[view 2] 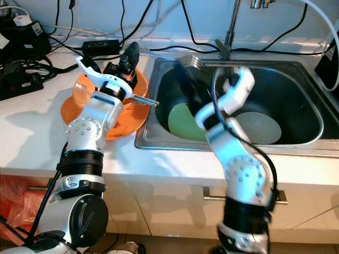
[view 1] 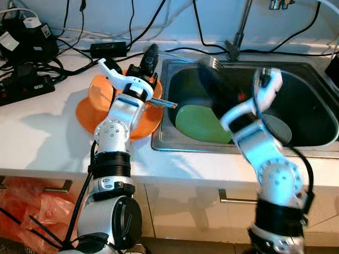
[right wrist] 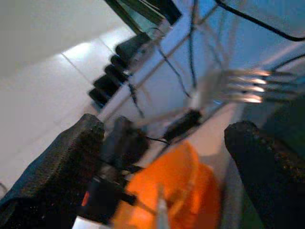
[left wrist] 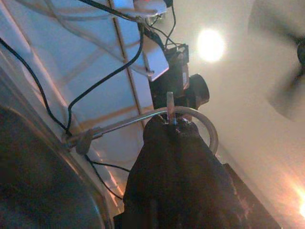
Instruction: Kitchen organization
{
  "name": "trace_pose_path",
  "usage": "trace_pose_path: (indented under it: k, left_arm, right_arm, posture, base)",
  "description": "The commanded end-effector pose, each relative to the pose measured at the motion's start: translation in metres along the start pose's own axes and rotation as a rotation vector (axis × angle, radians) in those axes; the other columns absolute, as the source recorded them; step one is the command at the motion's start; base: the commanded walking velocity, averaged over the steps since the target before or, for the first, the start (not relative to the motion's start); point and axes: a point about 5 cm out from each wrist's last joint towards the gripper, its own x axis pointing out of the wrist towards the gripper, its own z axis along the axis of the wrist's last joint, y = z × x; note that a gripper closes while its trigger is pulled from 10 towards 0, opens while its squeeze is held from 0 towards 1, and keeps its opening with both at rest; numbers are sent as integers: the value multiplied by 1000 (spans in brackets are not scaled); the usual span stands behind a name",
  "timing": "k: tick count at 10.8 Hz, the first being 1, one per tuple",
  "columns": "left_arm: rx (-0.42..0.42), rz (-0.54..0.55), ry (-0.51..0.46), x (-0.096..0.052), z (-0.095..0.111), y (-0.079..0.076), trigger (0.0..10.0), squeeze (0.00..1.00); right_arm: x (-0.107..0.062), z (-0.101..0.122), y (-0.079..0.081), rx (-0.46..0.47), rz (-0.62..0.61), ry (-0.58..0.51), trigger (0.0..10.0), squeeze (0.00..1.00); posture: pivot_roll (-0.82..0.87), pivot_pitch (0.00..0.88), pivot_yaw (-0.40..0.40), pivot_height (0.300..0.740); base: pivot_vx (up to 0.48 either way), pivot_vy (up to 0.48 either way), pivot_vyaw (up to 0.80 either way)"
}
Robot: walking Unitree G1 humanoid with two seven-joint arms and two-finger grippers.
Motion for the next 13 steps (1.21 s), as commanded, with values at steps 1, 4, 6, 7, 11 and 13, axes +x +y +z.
trace_pose_path:
  k: [1, 4, 6, 7, 11, 13]
  left_arm:
    - [-88, -55, 62, 12, -37, -16, 0, 0]
    - [-112, -47, 89, 9, -49, -14, 0, 0]
    - [-121, -55, 101, 9, -54, -18, 0, 0]
    - [-126, -54, 107, 8, -55, -18, 0, 0]
    - [-154, -42, 138, 1, -68, -16, 0, 0]
    - [-159, -25, 143, -3, -70, -13, 0, 0]
  right_arm:
    - [2, 0, 0, 20, -10, 5, 10000, 0]
    - [16, 0, -6, 122, -50, -51, 10000, 0]
    - [24, 1, -10, 147, -64, -74, 10000, 0]
    - [29, 3, -13, 152, -68, -89, 10000, 0]
    - [39, 4, -17, 185, -72, -117, 9490, 0]
    - [42, 7, -19, 201, -77, -141, 0, 0]
  posture:
    - [7, 52, 53, 740]
    - [15, 59, 52, 740]
    - [22, 61, 52, 740]
    - [24, 60, 53, 740]
    - [30, 63, 49, 740]
    - [29, 67, 45, 740]
  base:
    - [0, 0, 0]
    - [0, 0, 0]
    - [0, 0, 0]
    - [0, 0, 0]
    - [0, 0, 0]
    - [0, 0, 0]
